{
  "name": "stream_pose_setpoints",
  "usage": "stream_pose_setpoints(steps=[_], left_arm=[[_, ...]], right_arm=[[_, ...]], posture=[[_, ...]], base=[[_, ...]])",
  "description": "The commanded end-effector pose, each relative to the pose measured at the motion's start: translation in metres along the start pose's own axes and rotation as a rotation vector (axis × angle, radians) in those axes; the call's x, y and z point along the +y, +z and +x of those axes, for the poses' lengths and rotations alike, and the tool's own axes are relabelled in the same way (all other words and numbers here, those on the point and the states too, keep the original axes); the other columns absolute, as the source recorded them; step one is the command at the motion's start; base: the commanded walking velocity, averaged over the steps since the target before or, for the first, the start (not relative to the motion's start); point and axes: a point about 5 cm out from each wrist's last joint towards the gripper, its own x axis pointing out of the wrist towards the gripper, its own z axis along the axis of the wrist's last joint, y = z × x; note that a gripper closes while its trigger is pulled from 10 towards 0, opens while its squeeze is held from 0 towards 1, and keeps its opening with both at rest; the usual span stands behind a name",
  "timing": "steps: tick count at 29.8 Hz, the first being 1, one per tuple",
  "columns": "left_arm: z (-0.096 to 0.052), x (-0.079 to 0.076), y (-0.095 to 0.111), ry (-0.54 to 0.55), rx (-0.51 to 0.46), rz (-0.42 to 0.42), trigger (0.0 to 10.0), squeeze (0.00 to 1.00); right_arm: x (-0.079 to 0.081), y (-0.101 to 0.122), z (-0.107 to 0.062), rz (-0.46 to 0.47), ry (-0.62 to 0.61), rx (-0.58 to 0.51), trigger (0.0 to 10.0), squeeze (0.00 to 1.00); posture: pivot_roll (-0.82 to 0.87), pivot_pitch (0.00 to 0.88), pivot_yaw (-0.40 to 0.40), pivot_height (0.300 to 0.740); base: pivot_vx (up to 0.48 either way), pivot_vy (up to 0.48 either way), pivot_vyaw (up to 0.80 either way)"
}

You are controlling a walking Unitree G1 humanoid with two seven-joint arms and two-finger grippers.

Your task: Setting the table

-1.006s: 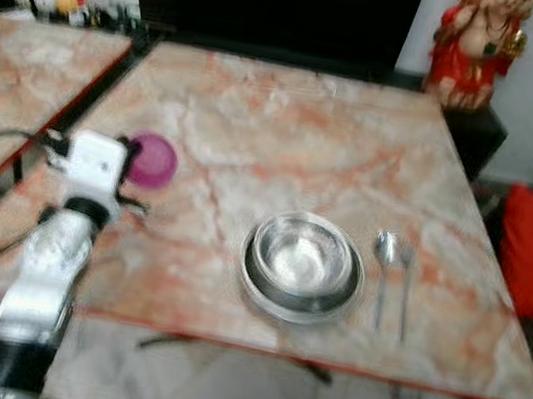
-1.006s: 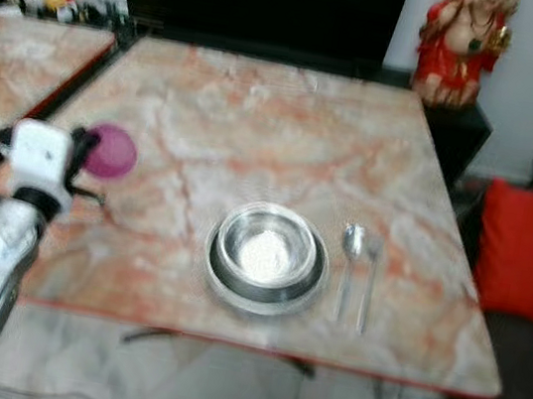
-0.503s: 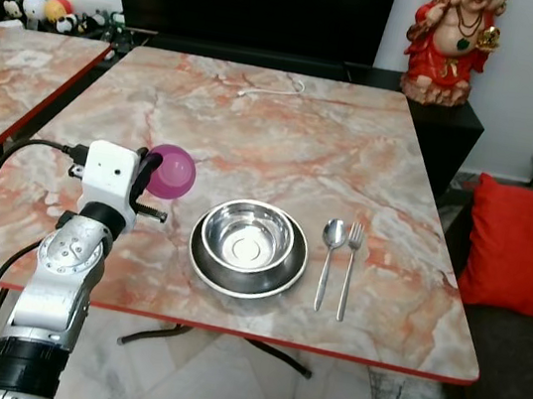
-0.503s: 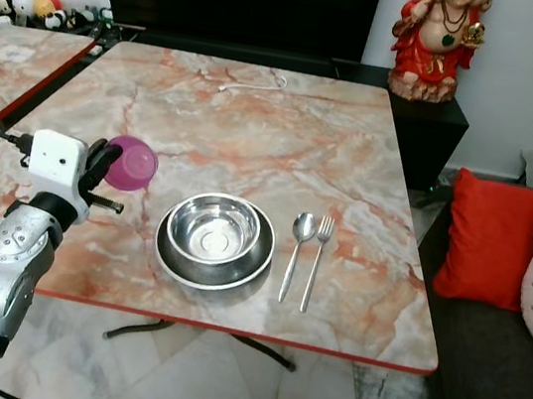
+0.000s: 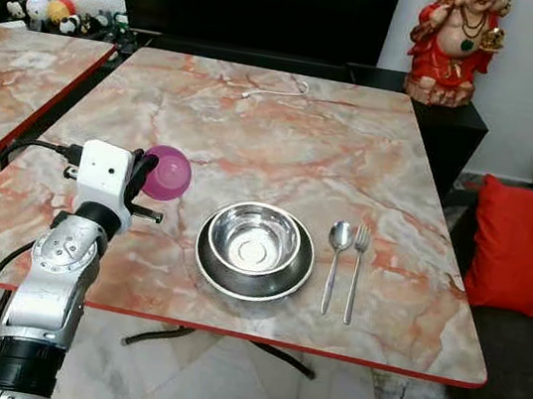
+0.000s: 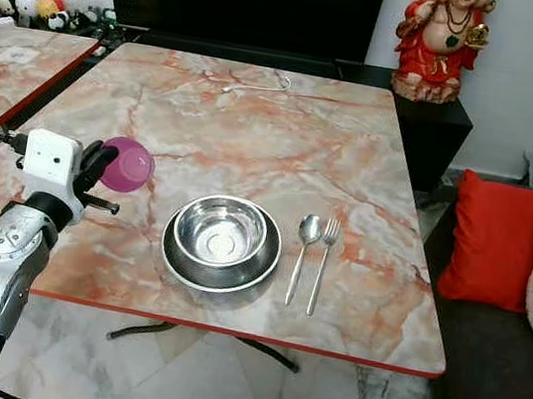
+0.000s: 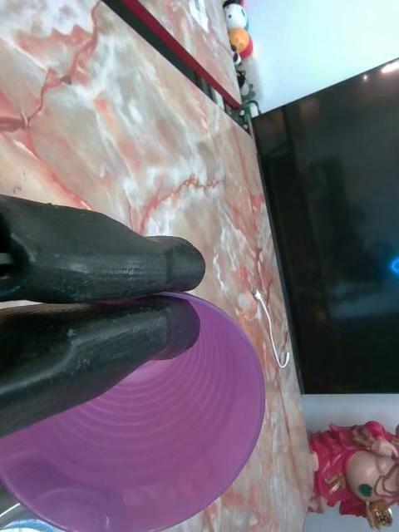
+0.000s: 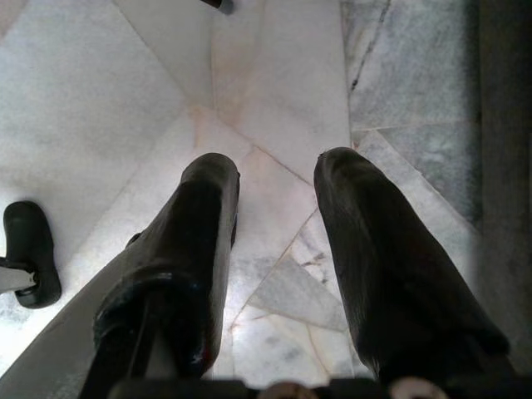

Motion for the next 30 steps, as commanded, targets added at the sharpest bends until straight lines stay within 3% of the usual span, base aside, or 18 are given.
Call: stream_pose_setpoints(steps=[1,20,30], left_arm=[[0.001,0.001,0.005,-0.004,-0.015,-0.009,10.0,0.0],[0.002,-0.002,0.008,-0.02,-0.02,-0.019,10.0,0.0],[0.007,-0.01,0.019,-0.089,-0.047,-0.061,10.0,0.0]], right_arm=[[0.001,0.002,0.001,-0.008,0.004,-0.008,10.0,0.0],[0.002,0.002,0.001,-0.032,0.014,-0.002,10.0,0.0],[0.002,0.003,0.001,-0.048,0.022,-0.002,10.0,0.0]], posture=[[0.06,0.0,-0.002,0.74],[0.07,0.0,-0.002,0.74],[0.07,0.0,-0.001,0.74]], base=[[0.0,0.0,0.0],[0.27,0.0,0.0],[0.0,0.0,0.0]])
